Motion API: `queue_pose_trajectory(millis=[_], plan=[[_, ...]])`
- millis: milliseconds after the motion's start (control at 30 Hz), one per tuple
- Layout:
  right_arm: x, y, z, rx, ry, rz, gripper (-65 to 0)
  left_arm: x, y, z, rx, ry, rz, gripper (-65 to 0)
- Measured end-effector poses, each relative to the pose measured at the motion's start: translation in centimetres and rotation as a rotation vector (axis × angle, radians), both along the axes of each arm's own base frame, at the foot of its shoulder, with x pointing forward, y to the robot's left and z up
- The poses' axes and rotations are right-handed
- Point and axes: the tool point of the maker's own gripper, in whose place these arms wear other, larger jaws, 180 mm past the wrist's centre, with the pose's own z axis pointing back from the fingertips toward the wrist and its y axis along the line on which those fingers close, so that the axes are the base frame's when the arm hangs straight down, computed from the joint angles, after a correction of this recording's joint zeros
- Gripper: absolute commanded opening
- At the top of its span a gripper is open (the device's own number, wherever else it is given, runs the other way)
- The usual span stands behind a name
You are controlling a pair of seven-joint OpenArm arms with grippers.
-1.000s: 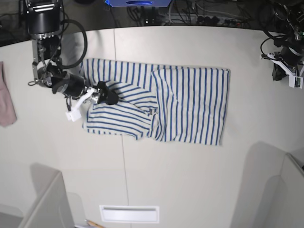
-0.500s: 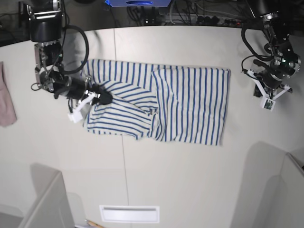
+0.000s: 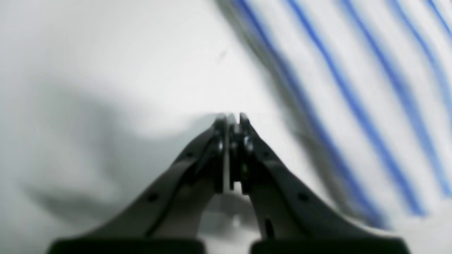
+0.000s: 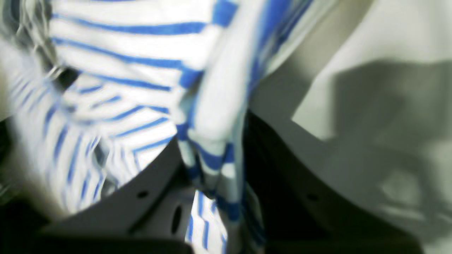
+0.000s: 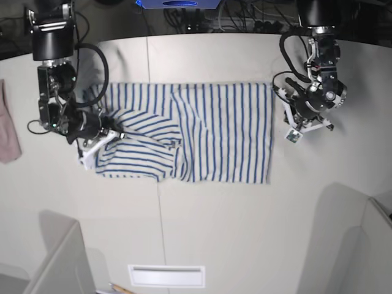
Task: Fold the T-shirt properly
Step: 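Grasp the shirt's folded edge with the right gripper, then lift the held edge and fold it over toward the shirt's other half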
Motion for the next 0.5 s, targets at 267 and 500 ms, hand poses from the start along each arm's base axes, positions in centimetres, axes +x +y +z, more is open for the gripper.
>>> queue_pose_trajectory(millis=[267, 500], plan=[[1.7, 3.4, 4.7, -0.106, -0.09, 0.119, -65.0, 0.4, -8.3, -0.4, -0.057, -0.01, -0.144, -65.0], [1.7, 7.5, 9.4, -0.121, -0.18, 0.179, -65.0, -0.2, -10.3, -0.1, -0.068, -0.009, -0.192, -65.0]])
